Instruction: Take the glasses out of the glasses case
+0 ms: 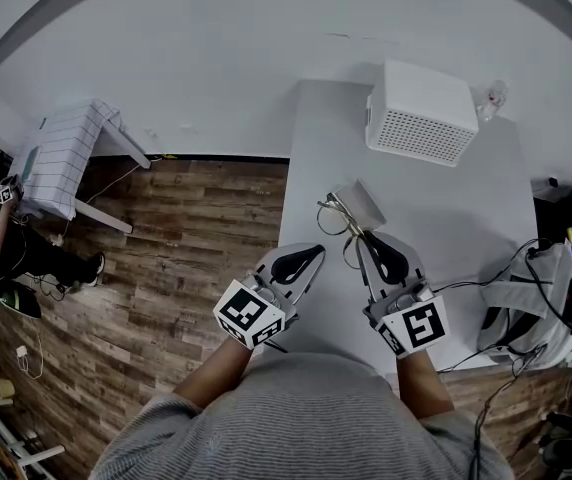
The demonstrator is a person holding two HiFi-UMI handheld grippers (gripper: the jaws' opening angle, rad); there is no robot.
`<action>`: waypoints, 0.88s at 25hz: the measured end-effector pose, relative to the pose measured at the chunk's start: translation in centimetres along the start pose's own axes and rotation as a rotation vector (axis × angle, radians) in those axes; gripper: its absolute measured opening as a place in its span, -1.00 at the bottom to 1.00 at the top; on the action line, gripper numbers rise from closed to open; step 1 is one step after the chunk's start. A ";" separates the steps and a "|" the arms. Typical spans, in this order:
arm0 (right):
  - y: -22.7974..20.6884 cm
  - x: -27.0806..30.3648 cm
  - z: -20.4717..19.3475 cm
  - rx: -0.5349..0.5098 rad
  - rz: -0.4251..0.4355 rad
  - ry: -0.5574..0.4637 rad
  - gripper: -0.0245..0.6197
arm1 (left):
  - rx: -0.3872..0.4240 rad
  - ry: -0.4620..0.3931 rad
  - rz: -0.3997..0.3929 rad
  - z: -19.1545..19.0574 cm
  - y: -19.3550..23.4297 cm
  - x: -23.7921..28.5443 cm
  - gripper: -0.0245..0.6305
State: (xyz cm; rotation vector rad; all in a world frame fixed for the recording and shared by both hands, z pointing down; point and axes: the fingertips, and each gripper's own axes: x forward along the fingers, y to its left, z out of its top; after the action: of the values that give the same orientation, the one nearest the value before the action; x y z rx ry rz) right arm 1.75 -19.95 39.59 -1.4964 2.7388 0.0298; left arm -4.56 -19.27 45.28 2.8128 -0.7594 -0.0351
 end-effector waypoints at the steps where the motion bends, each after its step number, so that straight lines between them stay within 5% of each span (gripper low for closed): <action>1: 0.0 0.0 0.0 0.001 0.000 -0.003 -0.82 | 0.000 0.000 -0.001 0.0 0.0 0.0 -0.88; 22: -0.2 0.4 0.1 0.003 0.003 -0.007 -0.83 | -0.002 0.007 -0.009 -0.2 -0.1 0.3 -0.88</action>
State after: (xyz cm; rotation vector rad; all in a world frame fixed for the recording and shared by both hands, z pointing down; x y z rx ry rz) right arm 1.70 -20.45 39.43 -1.4884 2.7341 0.0315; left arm -4.22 -19.33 45.45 2.8126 -0.7451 -0.0277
